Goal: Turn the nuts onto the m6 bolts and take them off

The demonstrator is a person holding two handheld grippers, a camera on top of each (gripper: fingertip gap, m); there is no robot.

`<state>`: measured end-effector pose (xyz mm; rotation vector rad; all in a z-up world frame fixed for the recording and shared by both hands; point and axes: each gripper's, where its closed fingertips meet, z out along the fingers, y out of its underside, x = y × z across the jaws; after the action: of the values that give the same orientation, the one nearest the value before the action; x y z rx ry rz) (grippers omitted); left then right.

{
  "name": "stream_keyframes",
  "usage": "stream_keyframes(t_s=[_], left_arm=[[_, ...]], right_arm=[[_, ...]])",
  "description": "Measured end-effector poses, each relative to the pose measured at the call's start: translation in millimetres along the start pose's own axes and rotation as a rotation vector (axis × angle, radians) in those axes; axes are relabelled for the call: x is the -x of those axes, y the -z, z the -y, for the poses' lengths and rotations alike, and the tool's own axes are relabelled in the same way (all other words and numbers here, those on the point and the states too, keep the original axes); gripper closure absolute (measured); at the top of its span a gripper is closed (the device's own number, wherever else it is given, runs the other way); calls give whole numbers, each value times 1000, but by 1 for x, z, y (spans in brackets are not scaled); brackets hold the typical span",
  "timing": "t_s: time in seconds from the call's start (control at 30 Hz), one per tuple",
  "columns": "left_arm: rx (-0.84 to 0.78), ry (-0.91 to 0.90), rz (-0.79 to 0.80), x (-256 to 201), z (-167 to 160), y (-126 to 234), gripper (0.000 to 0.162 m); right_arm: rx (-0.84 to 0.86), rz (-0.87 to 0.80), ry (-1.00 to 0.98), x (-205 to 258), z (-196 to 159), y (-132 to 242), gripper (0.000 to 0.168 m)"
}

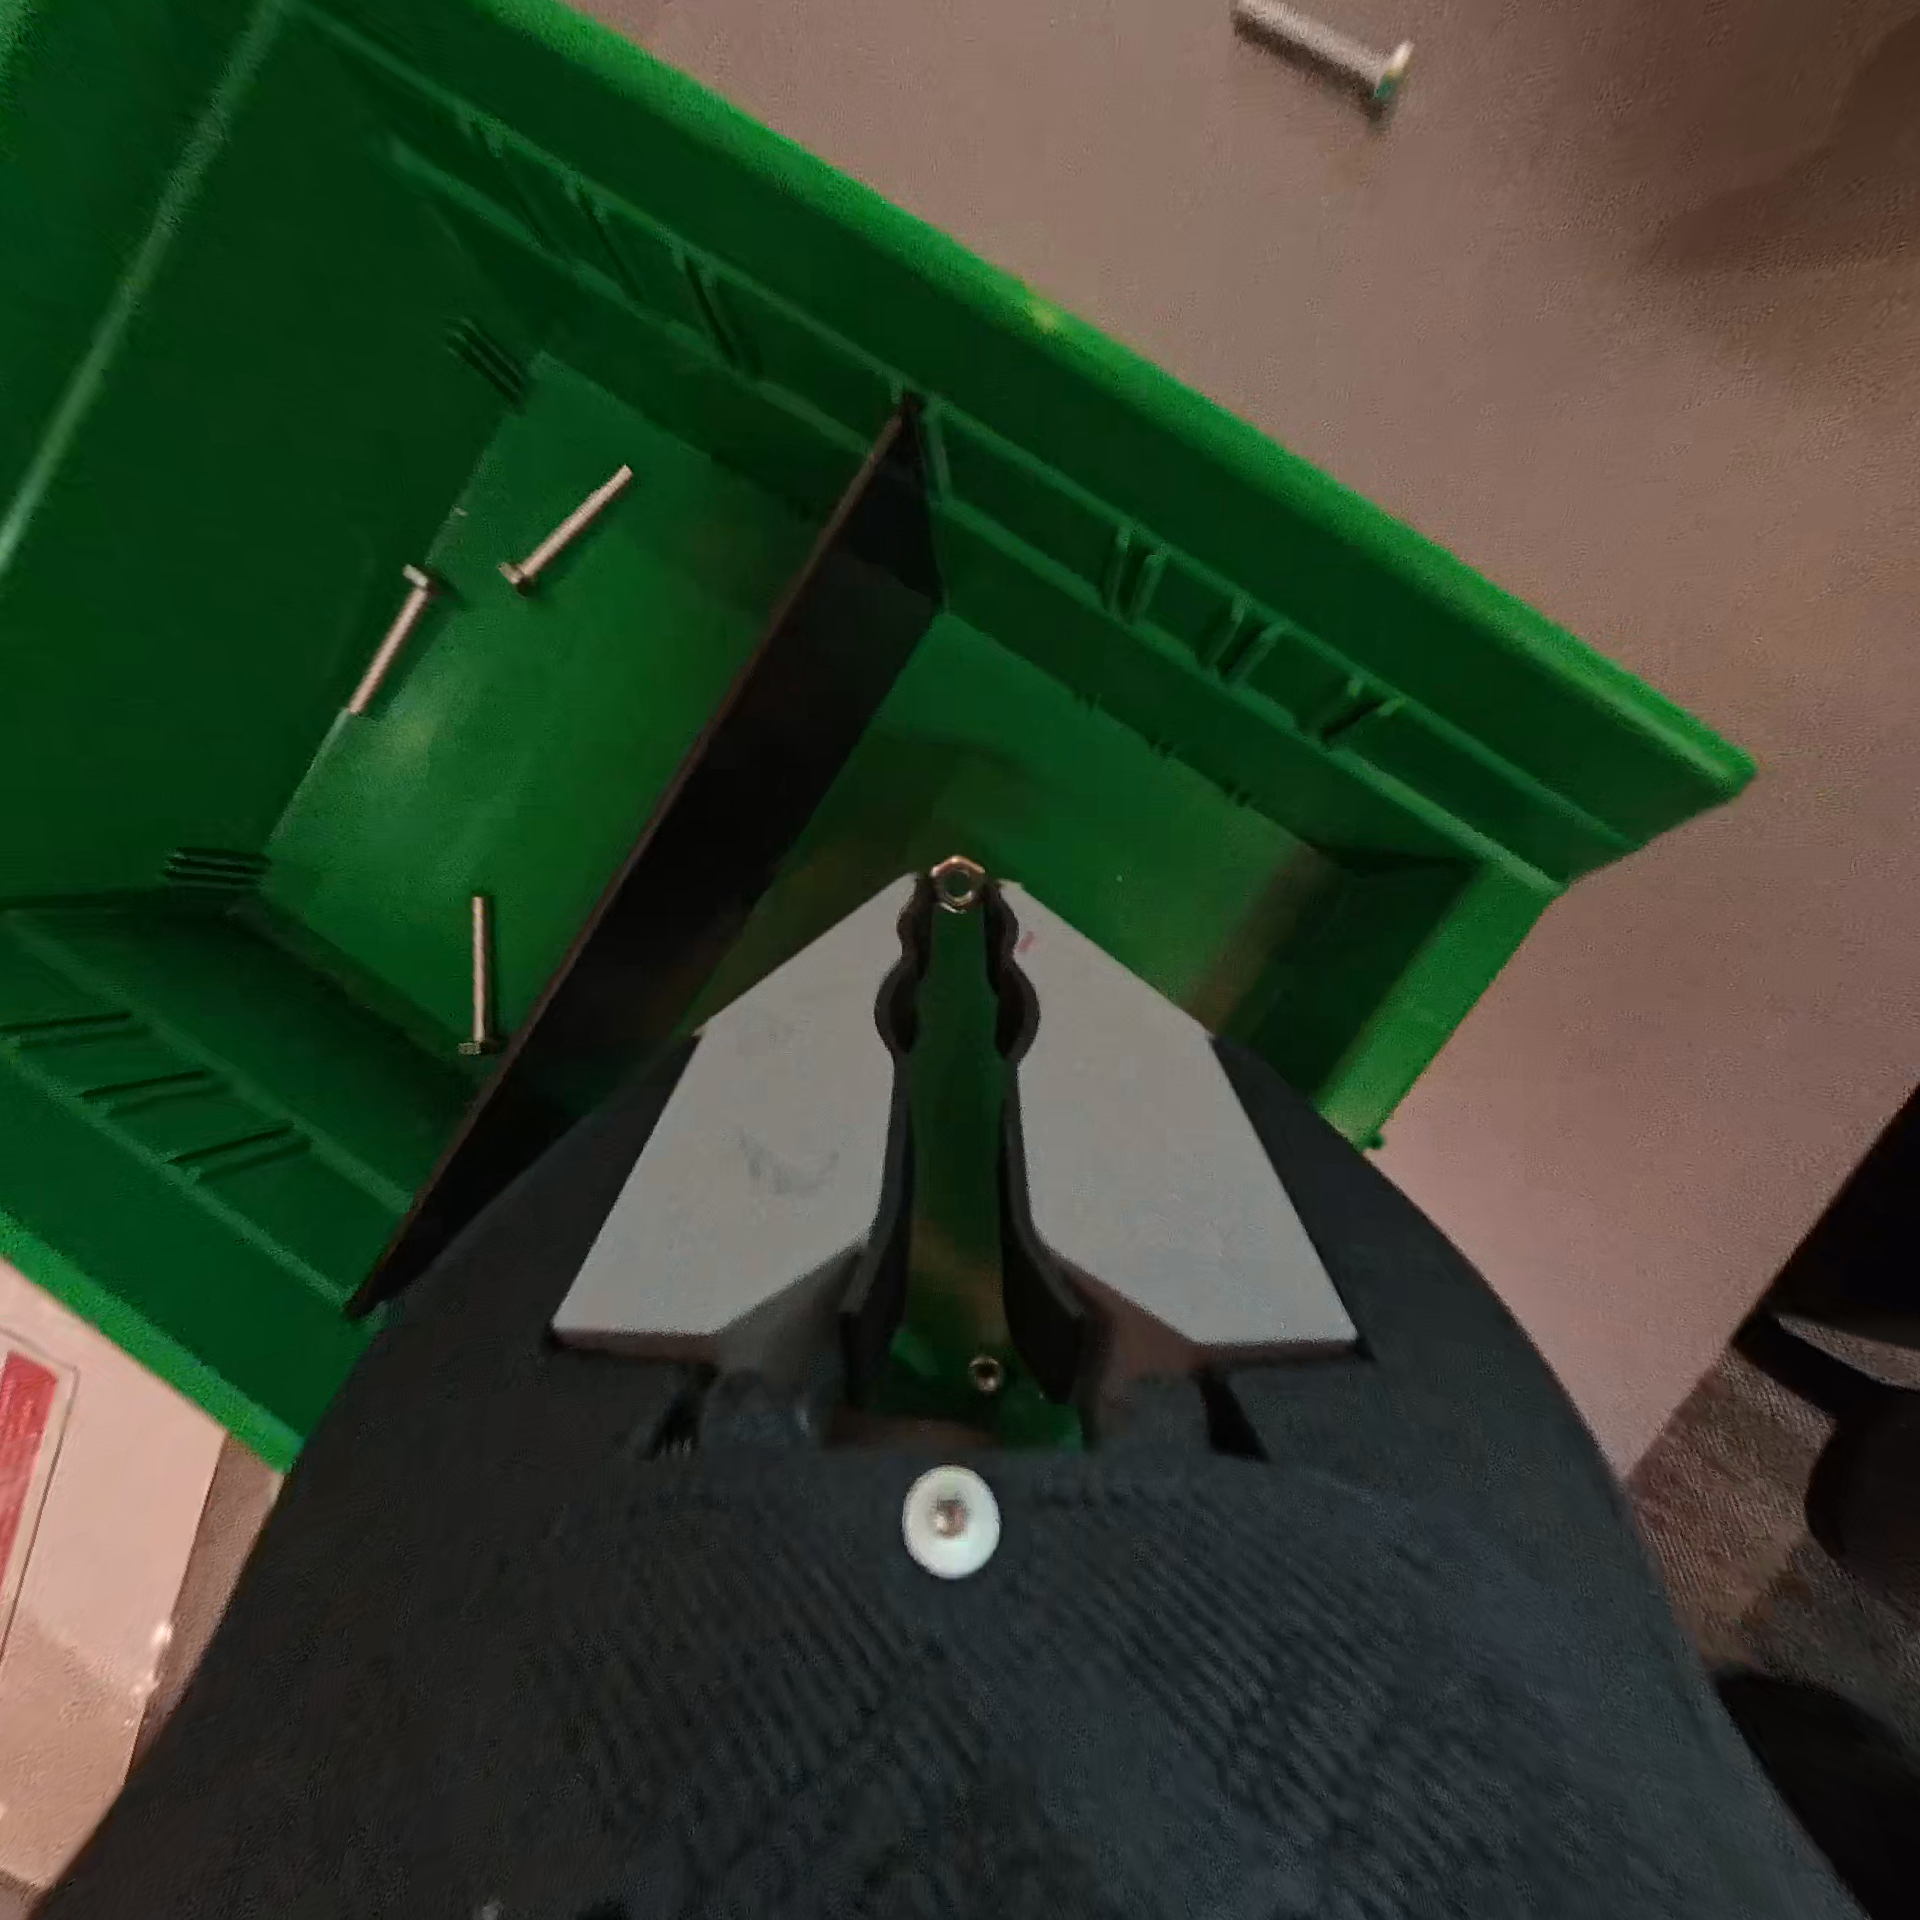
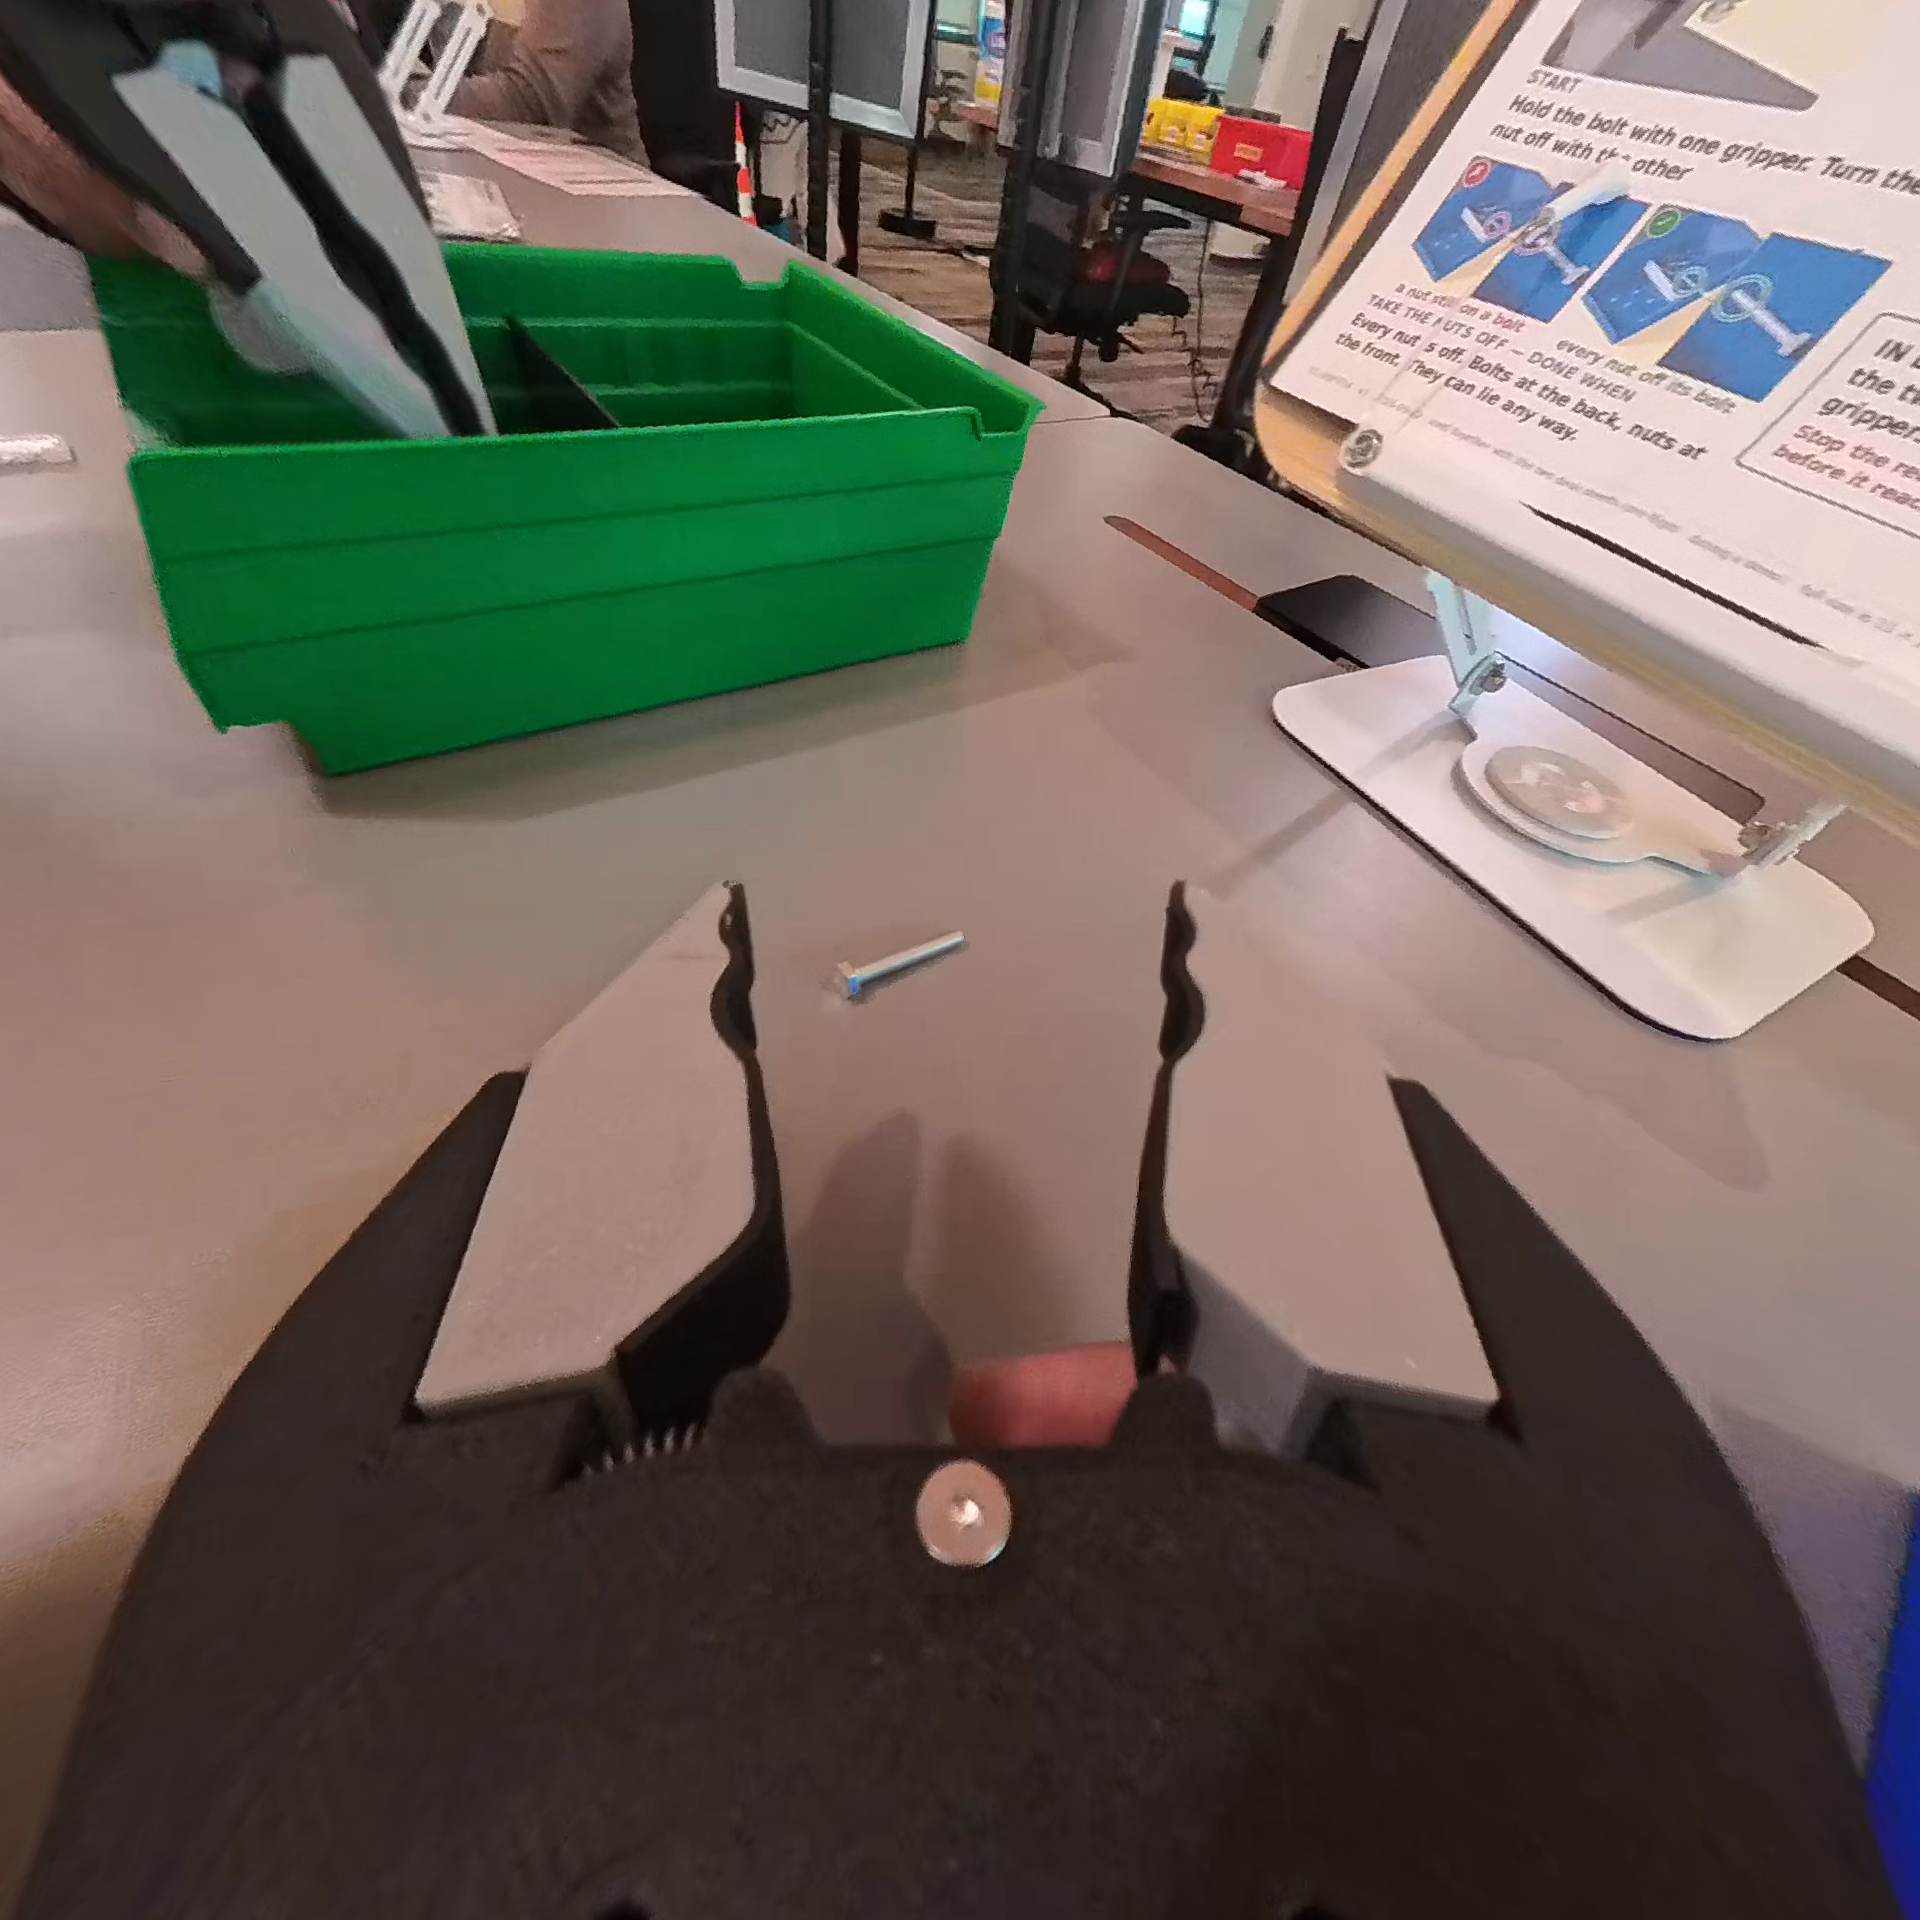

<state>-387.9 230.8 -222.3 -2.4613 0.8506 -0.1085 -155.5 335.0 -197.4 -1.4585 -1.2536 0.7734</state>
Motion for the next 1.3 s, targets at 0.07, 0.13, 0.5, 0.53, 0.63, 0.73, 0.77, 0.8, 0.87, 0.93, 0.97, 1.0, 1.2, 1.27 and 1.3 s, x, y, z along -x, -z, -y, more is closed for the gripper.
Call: stream_keyframes(t_s=[0.07, 0.13, 0.5, 0.53, 0.63, 0.73, 0.77, 0.8, 0.87, 0.93, 0.97, 1.0, 1.2, 1.27, 1.3], left_arm=[[-97, 2, 20, -5, 22, 18, 154], [-188, -36, 23, -25, 53, 33, 154], [-64, -265, 4, -163, 147, -58, 154], [-31, -257, 12, -164, 147, -78, 154], [57, -210, -9, -165, 144, -127, 154], [29, -135, -35, -165, 154, -145, 154], [36, -108, -48, -166, 155, -145, 154], [27, -98, -40, -165, 156, -143, 151], [10, -83, -14, -163, 156, -137, 133], [-45, -36, 2, -160, 156, -125, 129], [-88, -1, 3, -158, 156, -117, 129], [-129, 41, 14, -153, 155, -112, 129], [-219, 309, 155, -94, 150, -117, 122], [-192, 341, 165, -85, 151, -128, 119], [-177, 356, 165, -82, 153, -134, 117]], right_arm=[[8, 19, 19, 7, 0, 0, 93], [18, 20, 36, 8, 0, 1, 93], [58, -36, -74, -15, -5, 13, 106], [69, -55, -71, -18, -7, 13, 106], [102, -76, -77, -22, -16, 11, 106], [126, -104, -69, -28, -23, 9, 106], [128, -110, -69, -29, -24, 9, 106], [128, -112, -74, -30, -25, 9, 106], [138, -110, -90, -31, -28, 8, 106], [148, -120, -102, -35, -30, 9, 106], [143, -127, -107, -37, -30, 9, 106], [135, -132, -114, -38, -29, 10, 106], [121, -139, -123, -39, -26, 10, 108], [126, -142, -112, -38, -27, 9, 108], [128, -141, -108, -38, -28, 9, 108]])
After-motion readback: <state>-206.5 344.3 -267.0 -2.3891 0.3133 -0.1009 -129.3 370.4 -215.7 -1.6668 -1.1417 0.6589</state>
